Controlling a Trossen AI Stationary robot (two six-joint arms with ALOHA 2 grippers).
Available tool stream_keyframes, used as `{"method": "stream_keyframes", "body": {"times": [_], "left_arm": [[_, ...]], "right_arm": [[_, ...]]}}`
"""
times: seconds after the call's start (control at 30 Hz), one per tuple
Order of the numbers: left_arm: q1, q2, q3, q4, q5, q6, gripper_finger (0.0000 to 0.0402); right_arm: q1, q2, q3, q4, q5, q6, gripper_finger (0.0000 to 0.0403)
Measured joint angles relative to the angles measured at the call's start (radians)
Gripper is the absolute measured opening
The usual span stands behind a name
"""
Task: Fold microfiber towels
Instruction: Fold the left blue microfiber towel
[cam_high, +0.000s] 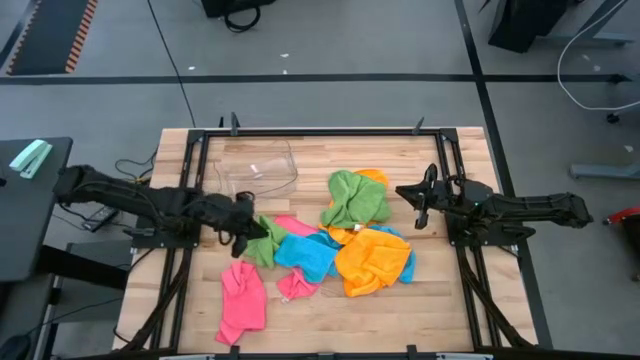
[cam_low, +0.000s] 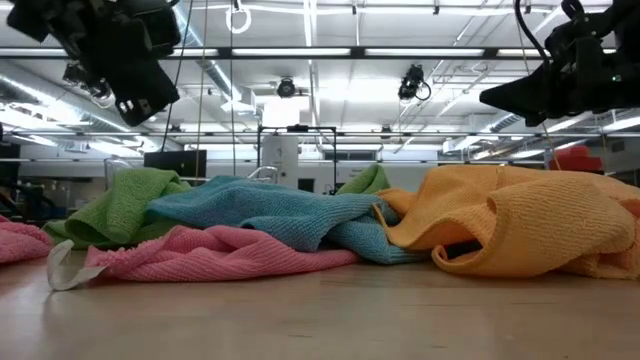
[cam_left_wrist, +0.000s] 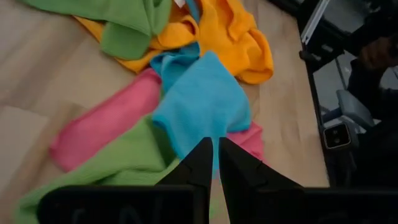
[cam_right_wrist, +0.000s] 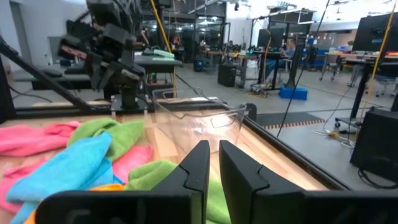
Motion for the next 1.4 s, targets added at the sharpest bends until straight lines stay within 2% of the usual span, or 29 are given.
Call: {"method": "stream_keyframes", "body": {"times": [0.4, 0.57, 0.67, 0.83, 1.03, 1.17, 1.4], "left_arm": [[-0.061, 0.314, 0.196, -0.048, -0.051, -0.002, 0.0039], [-0.094, 0.428, 0.289, -0.176, -0.051, 0.003, 0.0072], [-0.123, 0.505, 0.369, -0.272, -0.061, 0.062, 0.0104], [-0.216, 0.648, 0.521, -0.470, -0.207, 0.219, 0.0139], [-0.309, 0.794, 0.641, -0.631, -0.326, 0.330, 0.0149], [-0.336, 0.852, 0.672, -0.646, -0.383, 0.365, 0.0162], [-0.368, 0.938, 0.686, -0.664, -0.413, 0.446, 0.0204]], "right_arm": [[0.000, 0.000, 0.000, -0.048, -0.002, 0.047, 0.0044], [0.000, 0.004, 0.000, -0.058, -0.008, 0.055, 0.0044], [0.000, 0.013, 0.000, -0.071, -0.012, 0.061, 0.0044], [0.000, 0.025, 0.000, -0.095, -0.012, 0.070, 0.0044], [0.000, 0.031, 0.000, -0.090, -0.012, 0.069, 0.0044], [0.000, 0.031, 0.000, -0.090, -0.012, 0.068, 0.0044], [0.000, 0.031, 0.000, -0.090, -0.012, 0.068, 0.0044]]}}
